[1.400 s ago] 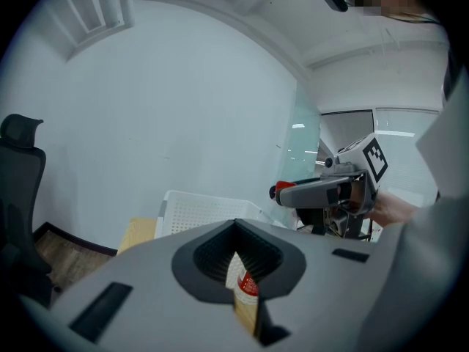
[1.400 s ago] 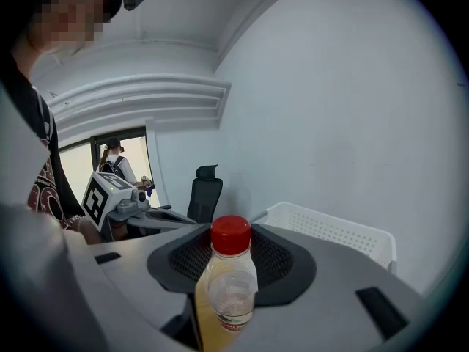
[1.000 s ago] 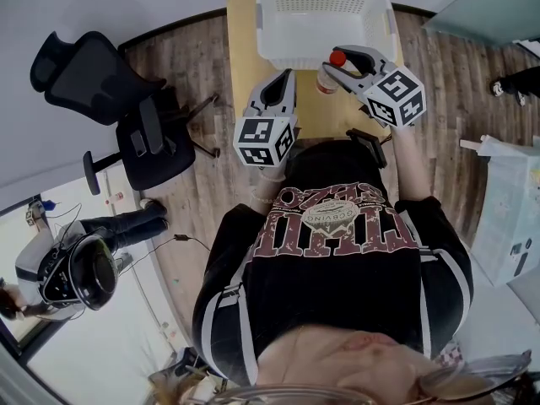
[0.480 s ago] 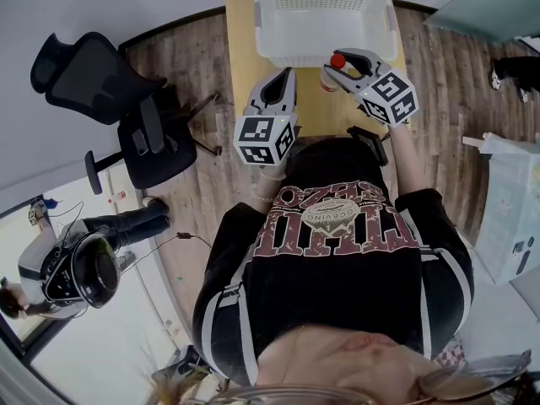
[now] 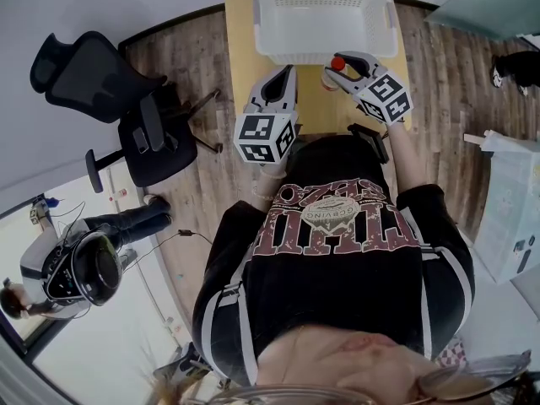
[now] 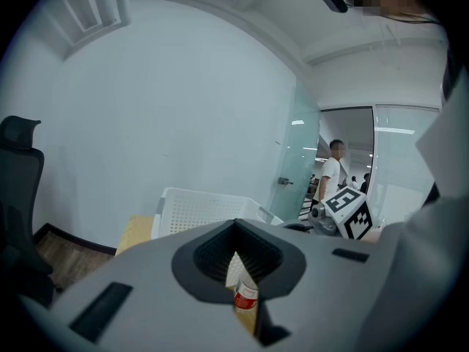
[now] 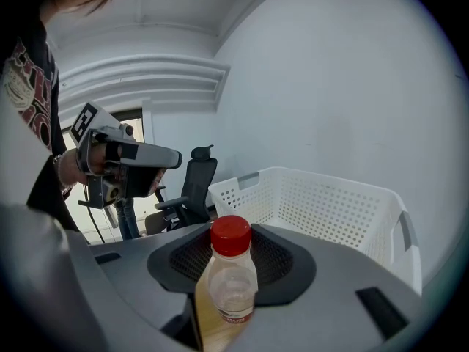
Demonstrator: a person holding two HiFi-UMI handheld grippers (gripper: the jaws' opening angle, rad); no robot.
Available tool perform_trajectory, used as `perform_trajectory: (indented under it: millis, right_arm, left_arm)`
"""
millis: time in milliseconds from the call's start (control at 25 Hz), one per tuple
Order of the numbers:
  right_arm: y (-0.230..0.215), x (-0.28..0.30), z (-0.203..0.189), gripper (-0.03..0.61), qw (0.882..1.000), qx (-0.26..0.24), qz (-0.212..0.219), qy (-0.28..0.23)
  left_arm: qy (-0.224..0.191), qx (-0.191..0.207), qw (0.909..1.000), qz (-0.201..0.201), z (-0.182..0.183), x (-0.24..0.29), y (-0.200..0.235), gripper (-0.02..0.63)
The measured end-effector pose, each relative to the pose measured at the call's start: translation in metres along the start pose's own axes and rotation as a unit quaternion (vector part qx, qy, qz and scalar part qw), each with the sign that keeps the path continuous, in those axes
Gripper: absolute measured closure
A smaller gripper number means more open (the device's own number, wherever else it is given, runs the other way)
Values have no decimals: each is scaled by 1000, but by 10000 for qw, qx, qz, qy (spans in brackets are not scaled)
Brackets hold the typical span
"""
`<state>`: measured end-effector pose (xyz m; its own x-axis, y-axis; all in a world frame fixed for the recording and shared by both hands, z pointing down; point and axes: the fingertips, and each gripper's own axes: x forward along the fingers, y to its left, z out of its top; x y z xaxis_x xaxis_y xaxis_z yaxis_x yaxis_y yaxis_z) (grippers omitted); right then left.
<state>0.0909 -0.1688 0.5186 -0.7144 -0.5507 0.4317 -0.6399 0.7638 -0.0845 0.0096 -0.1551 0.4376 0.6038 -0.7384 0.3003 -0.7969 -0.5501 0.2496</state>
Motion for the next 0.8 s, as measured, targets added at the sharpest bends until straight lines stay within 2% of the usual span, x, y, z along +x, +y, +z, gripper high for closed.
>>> perform_trajectory:
  millis: [520,800]
  right_arm:
    - [-6,36,-19,407,9999,1,-19,128]
    - [1,32,-24,407,9999,-60,-52,110]
  left_arm:
    - [88,-101,9999,-44,-2,15,32,566]
    - [70,-103,9999,-53,-7,11,31,566]
